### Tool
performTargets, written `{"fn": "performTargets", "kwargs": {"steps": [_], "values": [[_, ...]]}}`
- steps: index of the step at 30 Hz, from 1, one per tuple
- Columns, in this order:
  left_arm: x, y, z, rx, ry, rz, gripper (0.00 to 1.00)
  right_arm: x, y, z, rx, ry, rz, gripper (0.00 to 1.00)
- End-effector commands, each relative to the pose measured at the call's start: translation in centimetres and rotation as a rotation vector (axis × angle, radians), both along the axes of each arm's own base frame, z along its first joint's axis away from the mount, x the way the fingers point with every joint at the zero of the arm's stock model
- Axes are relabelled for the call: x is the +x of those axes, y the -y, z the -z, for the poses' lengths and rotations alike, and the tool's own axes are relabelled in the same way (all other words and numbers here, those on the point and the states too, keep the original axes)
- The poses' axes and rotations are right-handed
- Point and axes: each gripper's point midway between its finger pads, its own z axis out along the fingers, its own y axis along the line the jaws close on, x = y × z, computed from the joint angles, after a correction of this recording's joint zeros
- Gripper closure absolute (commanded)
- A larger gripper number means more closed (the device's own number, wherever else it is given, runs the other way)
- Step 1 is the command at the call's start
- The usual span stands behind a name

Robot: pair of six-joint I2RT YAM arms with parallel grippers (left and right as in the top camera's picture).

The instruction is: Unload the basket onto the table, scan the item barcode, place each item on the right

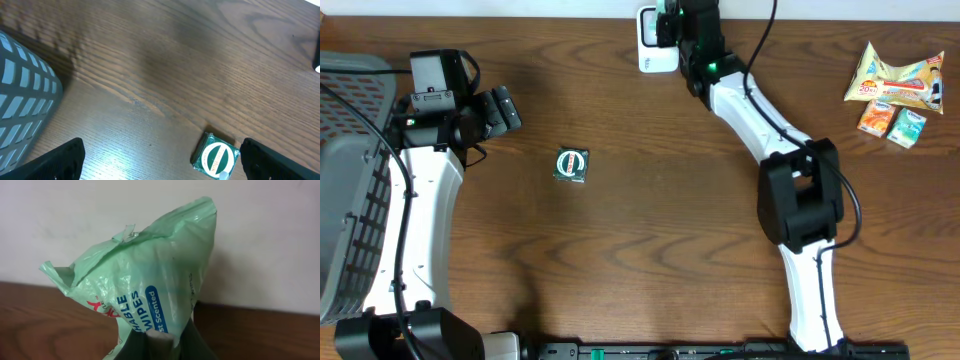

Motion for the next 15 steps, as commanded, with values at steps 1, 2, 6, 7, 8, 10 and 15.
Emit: {"fn": "performTargets", "kwargs": {"steps": [1, 2, 6, 7, 8, 10, 15], "values": [[-0.1, -0.2, 0.4, -0.001, -0.012, -0.014, 0.02, 0.1, -0.9, 2.5, 0.01, -0.039, -0.029, 0.99], [-0.1, -0.2, 0.4, -0.001, -0.012, -0.014, 0.02, 0.1, -1.1, 2.5, 0.016, -0.038, -0.041, 0.99], [-0.1, -0.2, 0.4, -0.001, -0.012, -0.014, 0.02, -0.3, -2.6, 2.1, 0.047, -0.037, -0.114, 0.99], [-0.1, -0.2, 0.4, -0.001, -0.012, -0.014, 0.02, -0.4, -2.8, 2.0, 0.056, -0.039, -0.128, 0.99], [-0.1, -0.2, 0.4, -0.001, -0.012, -0.014, 0.02, -0.4, -2.9, 2.1, 0.069, -0.045, -0.126, 0.99], [-0.1, -0.2, 0.4, -0.001, -0.012, -0.014, 0.02, -0.5, -2.9, 2.2, 0.081, -0.056, -0.121, 0.99], [-0.1, -0.2, 0.4, -0.001, -0.012, -0.014, 0.02, -0.3, -2.6, 1.7, 0.081, -0.054, -0.116, 0.99]]}}
